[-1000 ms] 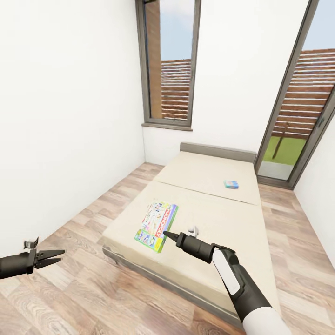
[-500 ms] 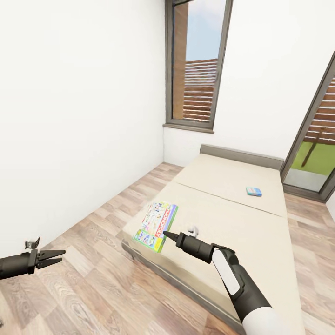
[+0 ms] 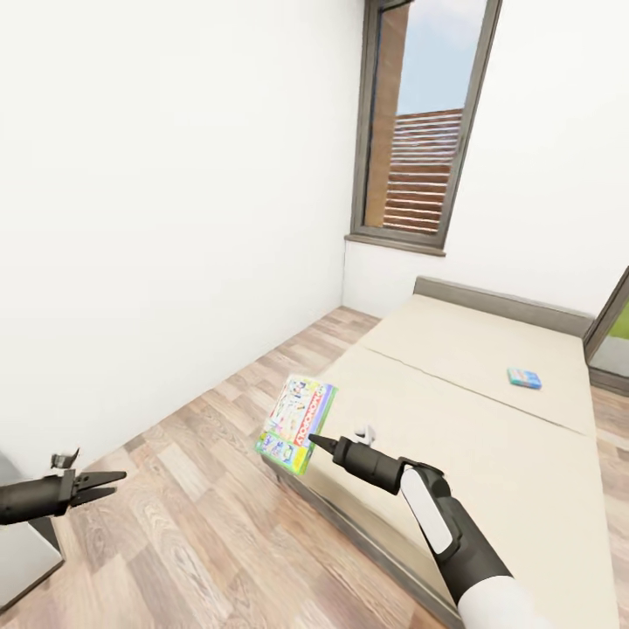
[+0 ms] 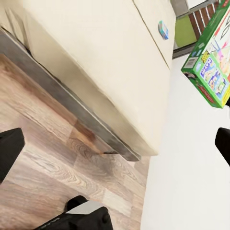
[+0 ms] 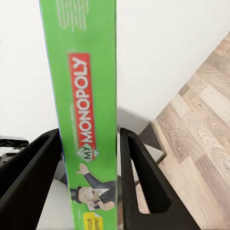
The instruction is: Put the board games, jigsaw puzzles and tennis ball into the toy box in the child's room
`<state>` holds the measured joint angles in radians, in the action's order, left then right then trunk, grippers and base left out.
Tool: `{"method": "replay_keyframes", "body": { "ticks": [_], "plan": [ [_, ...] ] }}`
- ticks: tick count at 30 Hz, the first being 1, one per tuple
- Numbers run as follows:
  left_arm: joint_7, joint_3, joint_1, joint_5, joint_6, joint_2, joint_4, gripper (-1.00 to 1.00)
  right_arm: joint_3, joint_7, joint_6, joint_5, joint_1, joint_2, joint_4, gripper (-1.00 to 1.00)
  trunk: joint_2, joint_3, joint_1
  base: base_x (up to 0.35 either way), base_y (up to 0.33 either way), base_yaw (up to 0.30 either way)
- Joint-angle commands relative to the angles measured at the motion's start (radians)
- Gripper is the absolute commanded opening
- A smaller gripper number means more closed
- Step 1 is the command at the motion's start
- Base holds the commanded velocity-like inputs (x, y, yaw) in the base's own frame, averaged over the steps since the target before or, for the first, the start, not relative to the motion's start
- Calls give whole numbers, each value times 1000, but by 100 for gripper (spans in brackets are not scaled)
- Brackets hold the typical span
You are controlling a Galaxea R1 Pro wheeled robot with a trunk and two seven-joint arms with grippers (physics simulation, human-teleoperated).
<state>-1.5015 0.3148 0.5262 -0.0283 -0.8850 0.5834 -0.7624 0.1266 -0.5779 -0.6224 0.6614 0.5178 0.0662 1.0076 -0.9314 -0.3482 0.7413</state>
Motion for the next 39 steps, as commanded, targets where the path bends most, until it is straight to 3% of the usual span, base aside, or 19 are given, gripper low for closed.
{"method": "replay_keyframes", "body": {
  "ticks": [1, 8, 36, 39],
  "plan": [
    [14, 1, 1, -3, -11, -5, 0, 100, -1, 0, -8, 10, 1, -1, 0, -100, 6, 2, -4, 0, 0, 289],
    [53, 1, 3, -3, -12, -28, 0, 100, -4, 0, -7, 9, 1, -6, -3, -100, 55, 24, -31, 0, 0, 289],
    [50, 1, 3, 0, -14, -31, -5, 100, -4, 0, -4, 8, 1, -8, -1, -100, 251, 112, -138, 0, 0, 289],
    [49, 1, 3, 0, -15, -31, -7, 100, -4, 0, -4, 9, 0, -19, -1, -100, 272, 121, -150, 0, 0, 289]
  ]
}}
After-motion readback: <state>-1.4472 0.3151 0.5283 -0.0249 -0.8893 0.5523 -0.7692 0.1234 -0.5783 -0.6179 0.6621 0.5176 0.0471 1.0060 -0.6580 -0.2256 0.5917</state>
